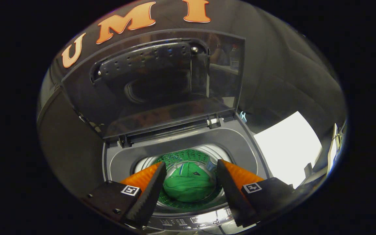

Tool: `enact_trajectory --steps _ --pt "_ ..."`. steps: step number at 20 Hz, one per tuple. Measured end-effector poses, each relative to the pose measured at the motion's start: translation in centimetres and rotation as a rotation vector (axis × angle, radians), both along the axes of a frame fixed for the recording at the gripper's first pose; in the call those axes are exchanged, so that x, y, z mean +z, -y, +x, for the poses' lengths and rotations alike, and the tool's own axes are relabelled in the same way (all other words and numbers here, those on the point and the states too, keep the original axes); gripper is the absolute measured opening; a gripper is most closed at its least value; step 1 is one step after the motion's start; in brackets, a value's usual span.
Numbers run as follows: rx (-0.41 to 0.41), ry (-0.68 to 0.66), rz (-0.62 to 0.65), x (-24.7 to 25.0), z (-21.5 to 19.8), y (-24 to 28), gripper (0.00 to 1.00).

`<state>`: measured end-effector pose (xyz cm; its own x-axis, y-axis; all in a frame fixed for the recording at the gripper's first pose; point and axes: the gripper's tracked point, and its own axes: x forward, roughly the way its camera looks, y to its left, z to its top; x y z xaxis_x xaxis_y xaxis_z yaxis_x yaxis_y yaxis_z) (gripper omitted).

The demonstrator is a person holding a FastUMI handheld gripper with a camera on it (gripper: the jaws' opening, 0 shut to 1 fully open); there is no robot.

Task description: Put the clothes into the washing machine and then close the washing machine lid.

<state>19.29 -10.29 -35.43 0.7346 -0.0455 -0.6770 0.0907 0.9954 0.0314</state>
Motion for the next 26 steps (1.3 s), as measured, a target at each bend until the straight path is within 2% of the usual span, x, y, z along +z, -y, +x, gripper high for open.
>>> enact_trajectory --steps 4,11,19,26 --pt "0.0 0.05 -0.024 3.0 -0.2 0.3 0.99" --pt "0.043 0.187 -0.105 11.7 0.8 -0.2 0.99" --pt "0.106 0.361 -0.103 21.6 4.3 -3.8 0.98" --pt "0.172 0.381 -0.116 23.4 9.2 -6.3 0.97"
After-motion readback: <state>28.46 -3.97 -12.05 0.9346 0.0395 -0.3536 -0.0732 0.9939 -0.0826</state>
